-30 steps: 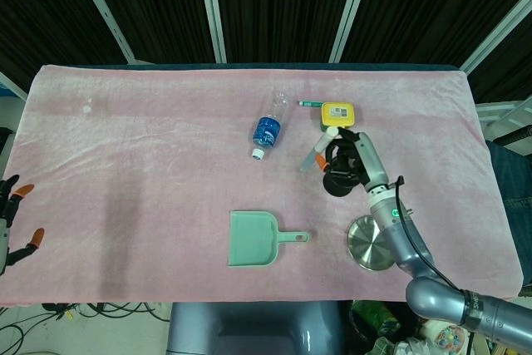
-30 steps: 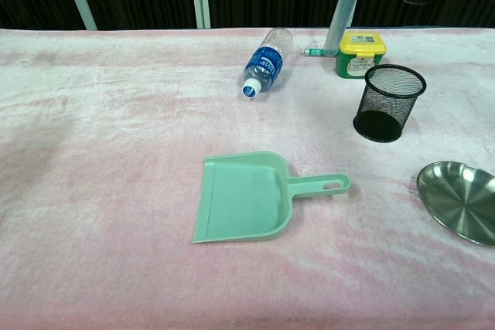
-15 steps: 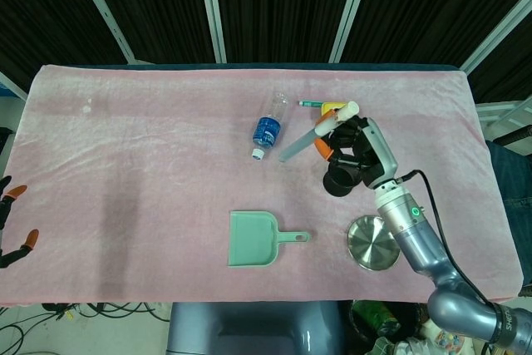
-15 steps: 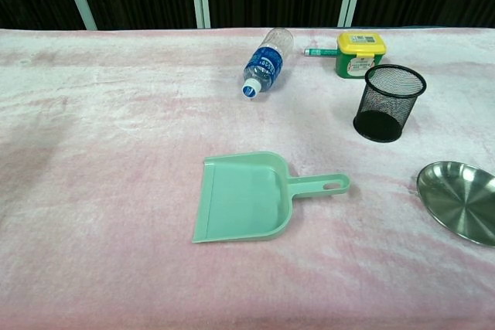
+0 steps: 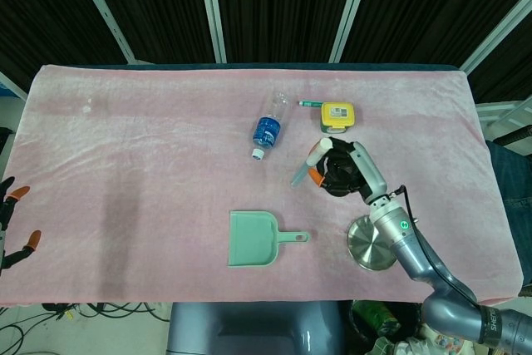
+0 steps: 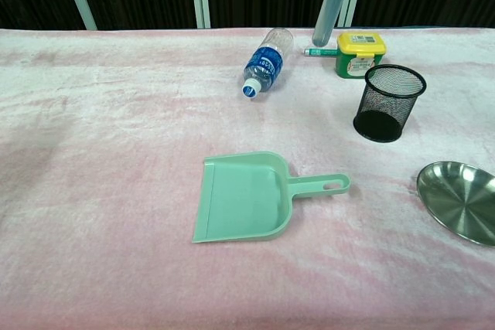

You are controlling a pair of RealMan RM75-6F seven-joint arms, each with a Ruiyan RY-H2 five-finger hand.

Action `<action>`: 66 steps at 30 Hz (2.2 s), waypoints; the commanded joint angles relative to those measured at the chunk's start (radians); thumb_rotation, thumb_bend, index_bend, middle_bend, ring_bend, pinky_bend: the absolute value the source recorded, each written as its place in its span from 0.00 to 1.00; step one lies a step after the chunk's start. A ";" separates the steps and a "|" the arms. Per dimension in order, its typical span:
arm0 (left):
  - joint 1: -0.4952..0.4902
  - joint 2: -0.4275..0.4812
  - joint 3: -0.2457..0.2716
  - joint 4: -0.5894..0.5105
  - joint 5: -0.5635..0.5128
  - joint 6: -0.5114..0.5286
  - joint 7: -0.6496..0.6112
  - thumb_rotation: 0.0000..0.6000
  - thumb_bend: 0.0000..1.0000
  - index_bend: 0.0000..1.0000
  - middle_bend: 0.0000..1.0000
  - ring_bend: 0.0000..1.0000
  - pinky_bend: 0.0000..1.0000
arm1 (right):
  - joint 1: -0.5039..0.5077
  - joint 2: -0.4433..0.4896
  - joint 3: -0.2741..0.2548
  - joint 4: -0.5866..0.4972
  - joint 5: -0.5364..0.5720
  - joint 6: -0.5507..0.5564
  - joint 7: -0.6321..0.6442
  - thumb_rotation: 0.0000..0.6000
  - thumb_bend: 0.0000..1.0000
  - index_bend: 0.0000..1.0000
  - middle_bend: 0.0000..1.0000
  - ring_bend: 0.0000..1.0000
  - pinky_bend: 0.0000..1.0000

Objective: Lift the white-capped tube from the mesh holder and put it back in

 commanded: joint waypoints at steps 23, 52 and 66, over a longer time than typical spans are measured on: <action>-0.001 -0.003 -0.002 0.001 0.000 -0.002 0.008 1.00 0.32 0.16 0.02 0.00 0.00 | 0.081 0.043 -0.017 -0.082 0.078 -0.016 -0.046 1.00 0.35 0.61 0.71 0.86 0.86; 0.002 -0.004 -0.002 0.000 -0.002 0.001 0.015 1.00 0.32 0.16 0.02 0.00 0.00 | 0.054 -0.020 -0.145 0.234 -0.315 0.114 -0.014 1.00 0.35 0.63 0.71 0.86 0.85; 0.001 -0.002 -0.003 0.002 -0.001 0.000 0.012 1.00 0.32 0.16 0.02 0.00 0.00 | 0.082 -0.106 -0.130 0.094 -0.076 0.251 -0.541 1.00 0.35 0.63 0.71 0.86 0.85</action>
